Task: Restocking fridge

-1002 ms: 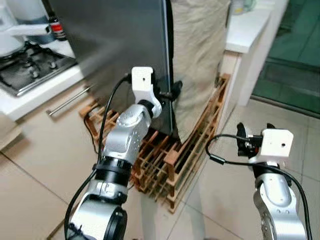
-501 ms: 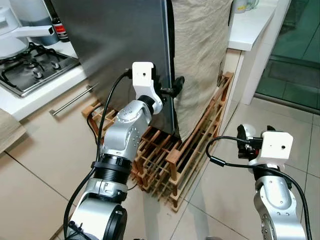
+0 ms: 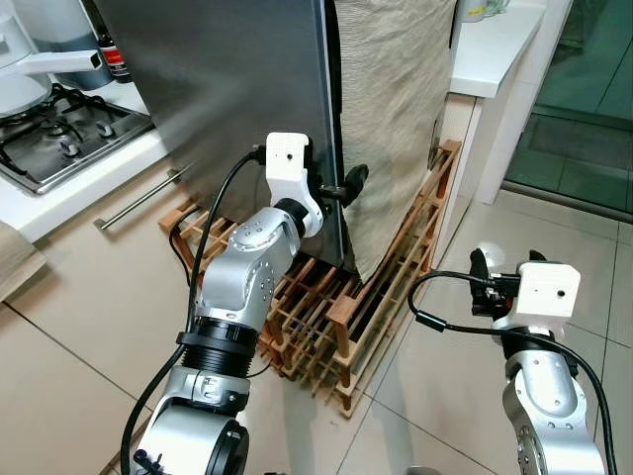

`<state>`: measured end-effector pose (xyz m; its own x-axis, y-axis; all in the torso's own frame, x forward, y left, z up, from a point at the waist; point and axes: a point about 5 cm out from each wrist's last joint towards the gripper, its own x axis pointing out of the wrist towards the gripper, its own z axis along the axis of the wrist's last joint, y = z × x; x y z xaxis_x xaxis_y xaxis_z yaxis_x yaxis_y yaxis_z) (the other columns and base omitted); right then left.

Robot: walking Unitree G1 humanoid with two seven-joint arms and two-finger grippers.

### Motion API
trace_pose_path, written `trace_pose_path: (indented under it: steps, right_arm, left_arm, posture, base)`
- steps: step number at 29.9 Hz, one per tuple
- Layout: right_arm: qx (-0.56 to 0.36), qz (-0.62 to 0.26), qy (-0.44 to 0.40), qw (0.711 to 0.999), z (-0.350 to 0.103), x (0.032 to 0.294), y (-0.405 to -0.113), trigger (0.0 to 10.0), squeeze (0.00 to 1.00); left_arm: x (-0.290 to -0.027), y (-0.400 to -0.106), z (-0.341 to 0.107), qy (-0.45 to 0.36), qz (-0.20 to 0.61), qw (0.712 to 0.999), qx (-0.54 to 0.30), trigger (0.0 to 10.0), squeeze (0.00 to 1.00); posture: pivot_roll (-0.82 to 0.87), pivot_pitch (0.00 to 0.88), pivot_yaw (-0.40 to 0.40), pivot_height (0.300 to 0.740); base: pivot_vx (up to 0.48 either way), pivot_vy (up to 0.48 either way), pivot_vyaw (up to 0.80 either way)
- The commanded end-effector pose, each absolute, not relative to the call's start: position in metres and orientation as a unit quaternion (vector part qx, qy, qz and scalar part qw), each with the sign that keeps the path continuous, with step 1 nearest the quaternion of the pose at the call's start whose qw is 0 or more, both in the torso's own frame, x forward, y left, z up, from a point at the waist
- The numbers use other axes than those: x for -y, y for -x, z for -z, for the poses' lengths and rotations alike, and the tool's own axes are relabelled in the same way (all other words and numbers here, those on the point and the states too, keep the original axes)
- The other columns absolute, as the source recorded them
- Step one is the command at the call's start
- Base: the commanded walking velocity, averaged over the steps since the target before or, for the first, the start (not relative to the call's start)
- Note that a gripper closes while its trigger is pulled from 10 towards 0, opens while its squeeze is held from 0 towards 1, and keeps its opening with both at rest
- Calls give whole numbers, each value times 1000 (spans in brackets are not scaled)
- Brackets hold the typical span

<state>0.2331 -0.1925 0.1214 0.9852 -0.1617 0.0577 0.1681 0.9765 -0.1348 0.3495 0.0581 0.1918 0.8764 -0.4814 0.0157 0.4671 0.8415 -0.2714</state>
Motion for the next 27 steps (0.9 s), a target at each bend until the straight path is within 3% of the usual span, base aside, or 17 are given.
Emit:
trace_pose_path:
  steps: [1, 12, 22, 27]
  right_arm:
    - [23, 79, 70, 994, -120, 189, -235, 10000, 0]
    - [21, 82, 73, 994, -120, 191, -233, 10000, 0]
    - [19, 78, 76, 994, -119, 192, -234, 10000, 0]
    - [20, 78, 78, 994, -119, 192, -235, 10000, 0]
  left_arm:
    - [-60, -353, -198, 140, 241, 960, -19, 10000, 0]
    - [-59, -352, -205, 186, 261, 947, -35, 10000, 0]
    - [-71, -352, -209, 181, 266, 946, -33, 10000, 0]
    - [-65, -349, -226, 210, 288, 934, -1, 10000, 0]
  posture:
    - [-198, 0, 137, 740]
    - [-205, 0, 132, 740]
    - [-200, 0, 123, 740]
    - [-199, 0, 123, 740]
  base:
    - [0, 0, 0]
    - [0, 0, 0]
    - [0, 0, 0]
    - [0, 0, 0]
